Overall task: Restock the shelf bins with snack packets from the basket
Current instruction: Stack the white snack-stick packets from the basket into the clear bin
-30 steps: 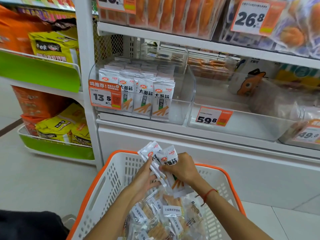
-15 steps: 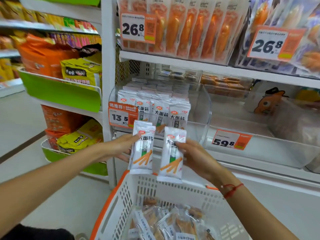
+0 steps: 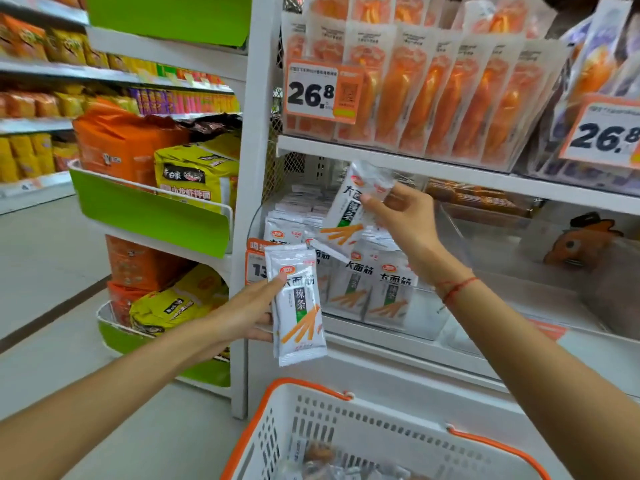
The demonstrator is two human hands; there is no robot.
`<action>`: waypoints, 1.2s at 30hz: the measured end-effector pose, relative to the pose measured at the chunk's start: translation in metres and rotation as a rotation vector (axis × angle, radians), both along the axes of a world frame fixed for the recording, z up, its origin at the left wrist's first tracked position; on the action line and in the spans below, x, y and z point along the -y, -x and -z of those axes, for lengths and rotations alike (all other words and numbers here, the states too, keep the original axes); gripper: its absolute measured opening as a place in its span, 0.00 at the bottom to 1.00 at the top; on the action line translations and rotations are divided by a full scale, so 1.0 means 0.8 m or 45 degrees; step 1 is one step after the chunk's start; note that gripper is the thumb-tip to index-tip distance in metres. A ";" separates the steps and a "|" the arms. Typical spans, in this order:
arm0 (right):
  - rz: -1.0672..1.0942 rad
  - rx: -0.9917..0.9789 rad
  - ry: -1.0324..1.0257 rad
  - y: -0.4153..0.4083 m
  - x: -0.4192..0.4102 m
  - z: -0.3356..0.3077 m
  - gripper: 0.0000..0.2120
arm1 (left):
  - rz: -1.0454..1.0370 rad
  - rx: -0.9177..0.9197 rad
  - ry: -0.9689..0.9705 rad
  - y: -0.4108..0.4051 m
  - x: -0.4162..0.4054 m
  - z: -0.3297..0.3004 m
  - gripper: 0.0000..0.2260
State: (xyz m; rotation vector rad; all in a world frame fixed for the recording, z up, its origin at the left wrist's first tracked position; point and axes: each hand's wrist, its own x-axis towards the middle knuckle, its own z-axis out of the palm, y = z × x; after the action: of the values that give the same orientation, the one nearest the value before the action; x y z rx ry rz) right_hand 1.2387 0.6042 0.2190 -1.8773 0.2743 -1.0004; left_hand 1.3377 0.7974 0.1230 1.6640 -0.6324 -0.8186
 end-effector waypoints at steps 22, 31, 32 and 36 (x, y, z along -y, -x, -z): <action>0.371 -0.909 1.266 -0.085 -0.012 0.034 0.15 | -0.276 -0.042 0.188 -0.024 -0.021 0.005 0.14; 0.240 -1.083 1.139 -0.081 -0.013 0.008 0.19 | -0.211 -0.068 0.224 -0.022 -0.022 0.003 0.09; 0.173 -0.986 0.996 -0.076 -0.015 0.003 0.24 | -0.211 -0.057 0.232 -0.022 -0.022 0.003 0.09; -0.137 -0.676 0.254 -0.045 -0.058 -0.006 0.27 | -0.172 0.010 0.285 -0.018 -0.015 -0.017 0.09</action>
State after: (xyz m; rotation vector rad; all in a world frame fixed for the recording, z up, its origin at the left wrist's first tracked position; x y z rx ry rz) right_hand 1.2748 0.6507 0.2242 -2.2964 0.3887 -0.4535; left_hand 1.3522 0.8094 0.1363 1.4889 -0.5884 -0.6209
